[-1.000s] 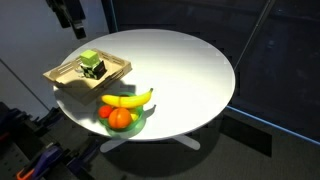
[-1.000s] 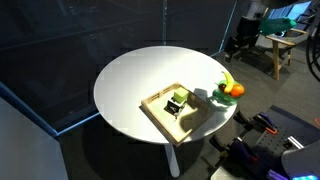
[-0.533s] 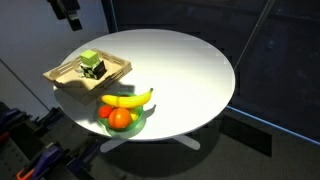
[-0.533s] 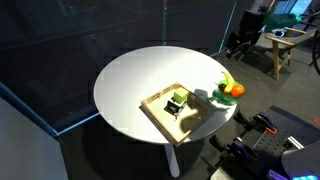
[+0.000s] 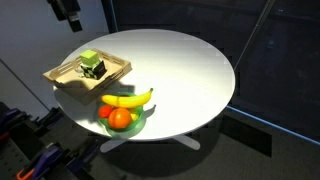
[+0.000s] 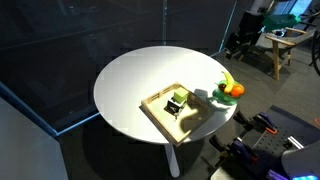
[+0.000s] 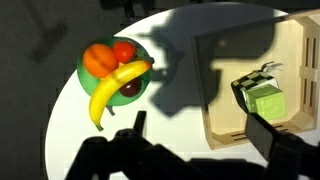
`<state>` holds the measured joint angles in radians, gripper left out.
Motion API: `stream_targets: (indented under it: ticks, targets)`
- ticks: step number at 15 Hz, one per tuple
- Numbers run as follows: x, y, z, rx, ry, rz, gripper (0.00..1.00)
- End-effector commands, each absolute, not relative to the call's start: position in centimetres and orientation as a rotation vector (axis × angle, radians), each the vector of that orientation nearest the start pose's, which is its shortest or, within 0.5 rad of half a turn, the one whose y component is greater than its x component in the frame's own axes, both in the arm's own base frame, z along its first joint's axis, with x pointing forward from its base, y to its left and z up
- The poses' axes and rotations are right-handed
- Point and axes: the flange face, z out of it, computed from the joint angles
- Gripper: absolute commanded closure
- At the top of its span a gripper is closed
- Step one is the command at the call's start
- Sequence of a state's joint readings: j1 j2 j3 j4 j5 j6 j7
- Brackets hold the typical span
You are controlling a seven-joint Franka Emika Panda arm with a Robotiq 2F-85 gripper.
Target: Pick up the toy banana and put it in the green bowl
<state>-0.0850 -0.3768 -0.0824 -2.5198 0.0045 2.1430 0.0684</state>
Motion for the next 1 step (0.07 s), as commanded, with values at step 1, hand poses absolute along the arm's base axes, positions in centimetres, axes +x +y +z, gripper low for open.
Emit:
stream_targets:
  ticks: [1]
  targets:
    - [41.04,-6.92,41.15,-3.087,0.360,0.000,0.00]
